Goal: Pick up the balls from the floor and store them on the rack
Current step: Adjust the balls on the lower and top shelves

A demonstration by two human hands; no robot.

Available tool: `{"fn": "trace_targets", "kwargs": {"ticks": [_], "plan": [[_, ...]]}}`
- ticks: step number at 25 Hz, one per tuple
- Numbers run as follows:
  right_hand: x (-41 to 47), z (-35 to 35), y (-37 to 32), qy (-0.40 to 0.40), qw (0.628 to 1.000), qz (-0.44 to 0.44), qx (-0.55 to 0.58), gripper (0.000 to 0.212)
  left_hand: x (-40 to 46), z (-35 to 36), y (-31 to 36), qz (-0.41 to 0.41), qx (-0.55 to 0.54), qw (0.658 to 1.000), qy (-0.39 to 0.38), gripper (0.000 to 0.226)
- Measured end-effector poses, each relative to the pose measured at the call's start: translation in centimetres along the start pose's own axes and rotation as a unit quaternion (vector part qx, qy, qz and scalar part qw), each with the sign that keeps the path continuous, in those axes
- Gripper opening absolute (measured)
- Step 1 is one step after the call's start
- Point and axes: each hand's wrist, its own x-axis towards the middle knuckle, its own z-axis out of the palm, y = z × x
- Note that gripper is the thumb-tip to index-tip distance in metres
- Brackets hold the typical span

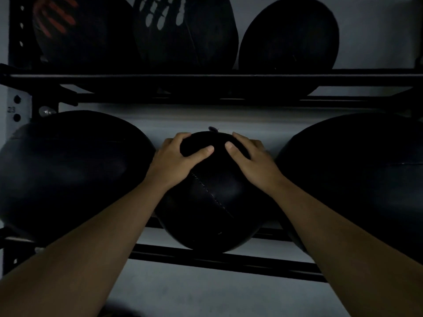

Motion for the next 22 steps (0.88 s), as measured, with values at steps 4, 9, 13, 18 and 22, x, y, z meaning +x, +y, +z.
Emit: {"fn": "trace_targets", "kwargs": {"ticks": [4,9,13,18,22], "plan": [[1.8,0.6,-1.5,-0.030,0.994,0.036,-0.098,0.071,2.0,-1.3,-0.1,-0.005,-0.039,0.999,-0.034,0.072],[5.0,-0.7,-2.6,-0.082,0.987,0.088,-0.105,0.071,1.2,0.0,-0.1,-0.010,-0.036,0.999,-0.002,0.092],[3.5,-0.3,-2.5,-0.031,0.994,0.083,-0.070,0.066,-3.2,0.8,-2.2,0.038,-0.019,0.999,0.032,0.105],[-3.7,2.2,-1.5,0.097,0.992,-0.023,-0.073,0.065,-0.2,-0.5,-0.9,0.029,-0.024,0.999,-0.017,0.098],[-2.2,1.8,-2.4,0.083,0.991,0.014,-0.107,0.064,1.2,-0.8,0.5,-0.003,-0.060,0.998,-0.014,0.091]]}}
